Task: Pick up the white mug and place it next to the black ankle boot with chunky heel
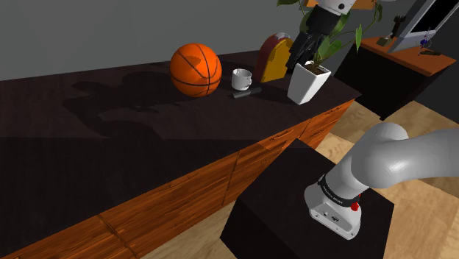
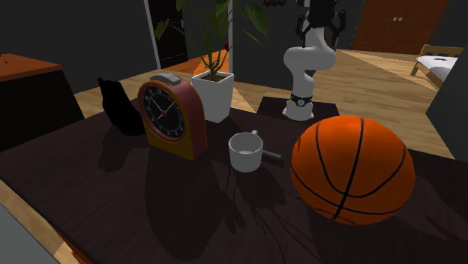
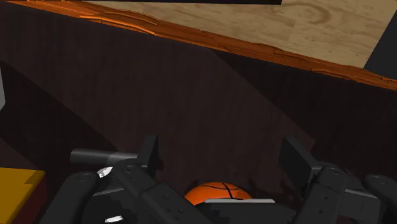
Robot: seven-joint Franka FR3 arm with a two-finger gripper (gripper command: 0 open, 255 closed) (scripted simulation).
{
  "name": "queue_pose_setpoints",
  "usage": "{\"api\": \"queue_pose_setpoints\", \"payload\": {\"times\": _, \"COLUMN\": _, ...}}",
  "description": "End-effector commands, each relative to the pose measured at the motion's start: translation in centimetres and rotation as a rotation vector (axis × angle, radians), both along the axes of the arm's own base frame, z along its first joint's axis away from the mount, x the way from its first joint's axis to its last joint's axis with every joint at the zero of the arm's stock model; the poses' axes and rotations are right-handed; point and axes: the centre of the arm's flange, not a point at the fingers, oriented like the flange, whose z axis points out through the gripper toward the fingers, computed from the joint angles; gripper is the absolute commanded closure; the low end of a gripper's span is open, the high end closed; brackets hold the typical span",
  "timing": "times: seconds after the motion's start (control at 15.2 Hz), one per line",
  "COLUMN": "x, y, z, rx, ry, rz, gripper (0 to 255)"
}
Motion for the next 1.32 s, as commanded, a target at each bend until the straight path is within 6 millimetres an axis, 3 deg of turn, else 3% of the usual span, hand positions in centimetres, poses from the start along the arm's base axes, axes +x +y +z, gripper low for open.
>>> {"api": "queue_pose_setpoints", "payload": {"times": 0.0, "x": 0.0, "y": 0.0, "z": 0.0, "rx": 0.000, "ry": 0.000, "rz": 0.000, "gripper": 0}}
{"api": "queue_pose_setpoints", "payload": {"times": 1.25, "x": 18.0, "y": -12.8, "z": -12.2, "rx": -0.010, "ry": 0.020, "rz": 0.023, "gripper": 0}}
